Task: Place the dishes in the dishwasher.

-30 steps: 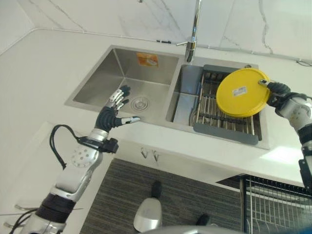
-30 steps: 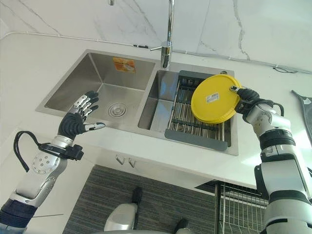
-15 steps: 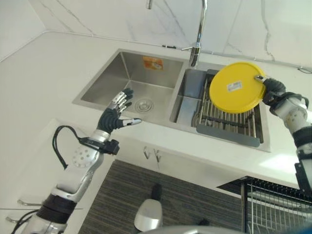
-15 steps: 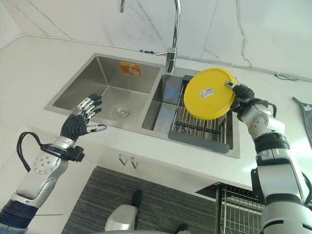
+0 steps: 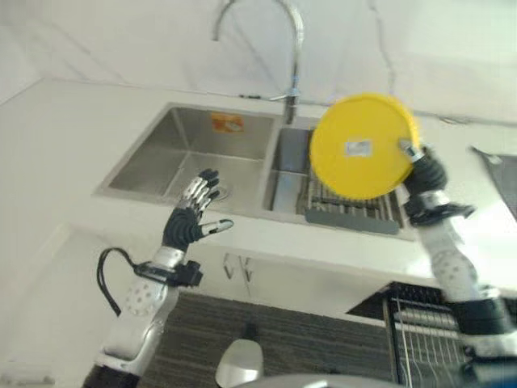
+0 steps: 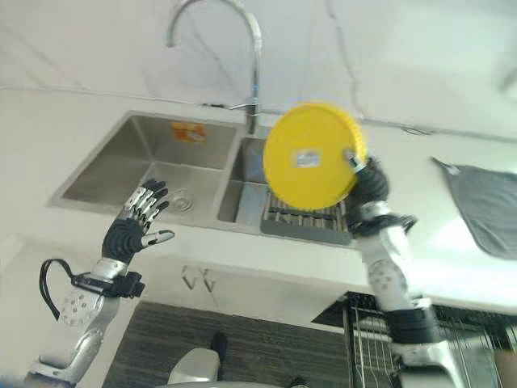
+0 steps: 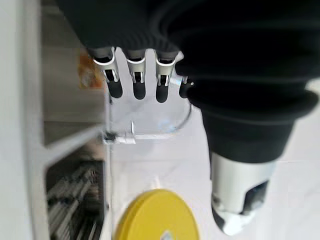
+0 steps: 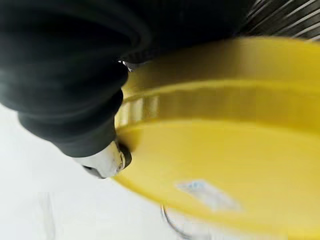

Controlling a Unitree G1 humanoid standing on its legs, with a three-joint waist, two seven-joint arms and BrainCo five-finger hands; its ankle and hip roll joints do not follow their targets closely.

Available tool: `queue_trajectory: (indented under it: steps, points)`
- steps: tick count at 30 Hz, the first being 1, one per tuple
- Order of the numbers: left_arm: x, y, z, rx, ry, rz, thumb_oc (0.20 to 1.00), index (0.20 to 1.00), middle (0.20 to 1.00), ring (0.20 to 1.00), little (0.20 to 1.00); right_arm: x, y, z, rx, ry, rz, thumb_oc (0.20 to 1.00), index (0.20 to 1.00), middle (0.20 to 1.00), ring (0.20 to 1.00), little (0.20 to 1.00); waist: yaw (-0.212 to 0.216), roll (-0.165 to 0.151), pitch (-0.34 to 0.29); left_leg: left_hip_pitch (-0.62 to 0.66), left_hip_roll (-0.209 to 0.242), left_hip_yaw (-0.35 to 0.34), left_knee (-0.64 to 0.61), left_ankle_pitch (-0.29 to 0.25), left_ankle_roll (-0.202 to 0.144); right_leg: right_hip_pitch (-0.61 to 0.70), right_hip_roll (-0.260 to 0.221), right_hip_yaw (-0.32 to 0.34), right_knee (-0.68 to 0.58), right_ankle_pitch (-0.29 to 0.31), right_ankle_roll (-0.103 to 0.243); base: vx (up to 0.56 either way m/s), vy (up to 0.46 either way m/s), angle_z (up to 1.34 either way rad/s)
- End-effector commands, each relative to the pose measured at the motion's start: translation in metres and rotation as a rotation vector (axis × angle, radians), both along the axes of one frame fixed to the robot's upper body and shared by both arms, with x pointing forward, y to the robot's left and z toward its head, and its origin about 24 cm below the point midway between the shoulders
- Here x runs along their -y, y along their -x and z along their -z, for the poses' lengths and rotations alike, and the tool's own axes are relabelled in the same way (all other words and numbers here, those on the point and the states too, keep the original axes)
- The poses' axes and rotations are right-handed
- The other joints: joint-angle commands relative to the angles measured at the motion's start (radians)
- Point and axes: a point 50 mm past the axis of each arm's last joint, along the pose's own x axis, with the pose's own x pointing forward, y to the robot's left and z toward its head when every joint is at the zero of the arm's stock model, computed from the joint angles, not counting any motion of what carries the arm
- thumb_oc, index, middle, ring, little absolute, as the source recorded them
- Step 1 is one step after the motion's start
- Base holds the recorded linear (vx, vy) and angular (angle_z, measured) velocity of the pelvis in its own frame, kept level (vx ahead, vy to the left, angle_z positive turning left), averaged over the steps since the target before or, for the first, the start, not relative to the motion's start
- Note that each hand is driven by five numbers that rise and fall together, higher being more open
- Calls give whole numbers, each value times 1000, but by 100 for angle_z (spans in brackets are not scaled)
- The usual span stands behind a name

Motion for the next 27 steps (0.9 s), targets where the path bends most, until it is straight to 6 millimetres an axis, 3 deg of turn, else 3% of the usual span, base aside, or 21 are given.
queue_trajectory:
  steps: [1, 3, 6, 10, 13, 15, 18, 22, 26, 27]
  points:
    - [4, 2, -32, 219, -142, 13, 1000, 1000, 1000, 1000, 1000, 27, 5, -56, 273, 56, 84, 200, 200, 200, 200, 200, -36, 1, -23, 142, 5, 43, -64, -107, 26, -46, 25, 44, 8, 46, 50, -58, 266, -47]
    - [8, -1, -44, 276, -214, 65, 1000, 1000, 1000, 1000, 1000, 41, 21, -52, 302, 32, 107, 200, 200, 200, 200, 200, -70, -19, -2, 149, -2, 47, -73, -117, 31, -98, -3, 40, 26, 98, 75, -146, 185, -54]
    - [13, -3, -57, 341, -282, 88, 1000, 1000, 1000, 1000, 1000, 44, 24, -52, 330, 28, 107, 200, 200, 200, 200, 200, -83, -41, 23, 169, -14, 50, -110, -125, 40, -166, -11, -11, 68, 141, 90, -195, 143, -46]
    - [25, 2, -66, 452, -391, 158, 1000, 1000, 1000, 1000, 1000, 48, 32, -62, 372, 112, 119, 200, 200, 200, 200, 200, -102, -45, 16, 138, -10, 84, -116, -128, 74, -162, 35, 20, 183, 55, 68, -214, 104, -80]
    - [33, 2, -68, 466, -384, 189, 1000, 1000, 1000, 1000, 1000, 50, 36, -64, 383, 121, 133, 200, 200, 200, 200, 200, -103, -54, 6, 111, -8, 107, -114, -118, 85, -138, 34, 23, 210, 41, 55, -160, 28, -4]
    - [40, 1, -69, 480, -376, 210, 1000, 1000, 1000, 1000, 1000, 48, 36, -61, 377, 105, 127, 200, 200, 200, 200, 200, -91, -67, -5, 102, -4, 128, -114, -111, 82, -105, 0, 1, 203, 74, 58, -101, -45, -60]
    - [46, 0, -72, 487, -372, 260, 1000, 1000, 1000, 1000, 1000, 47, 37, -54, 340, 95, 129, 200, 200, 200, 200, 200, -73, -81, -14, 107, 19, 154, -114, -111, 70, -61, -73, -41, 197, 117, 81, -72, -131, -108]
    - [50, 0, -77, 506, -428, 302, 1000, 1000, 1000, 1000, 1000, 49, 42, -51, 321, 53, 127, 200, 200, 200, 200, 200, -57, -116, -23, 107, 68, 186, -114, -109, 25, -25, -154, -109, 93, 196, 122, -92, -308, -66]
    - [53, 0, -77, 519, -463, 307, 1000, 1000, 1000, 1000, 1000, 48, 48, -49, 322, 33, 113, 200, 200, 200, 200, 200, -68, -121, -34, 114, 119, 190, -113, -104, -10, -36, -174, -107, 28, 221, 134, -43, -424, -36]
    - [53, -1, -76, 514, -479, 291, 1000, 1000, 1000, 1000, 1000, 42, 50, -50, 341, 35, 102, 200, 200, 200, 200, 200, -74, -118, -40, 121, 158, 190, -111, -98, -33, -59, -178, -94, 0, 220, 135, -50, -648, -23]
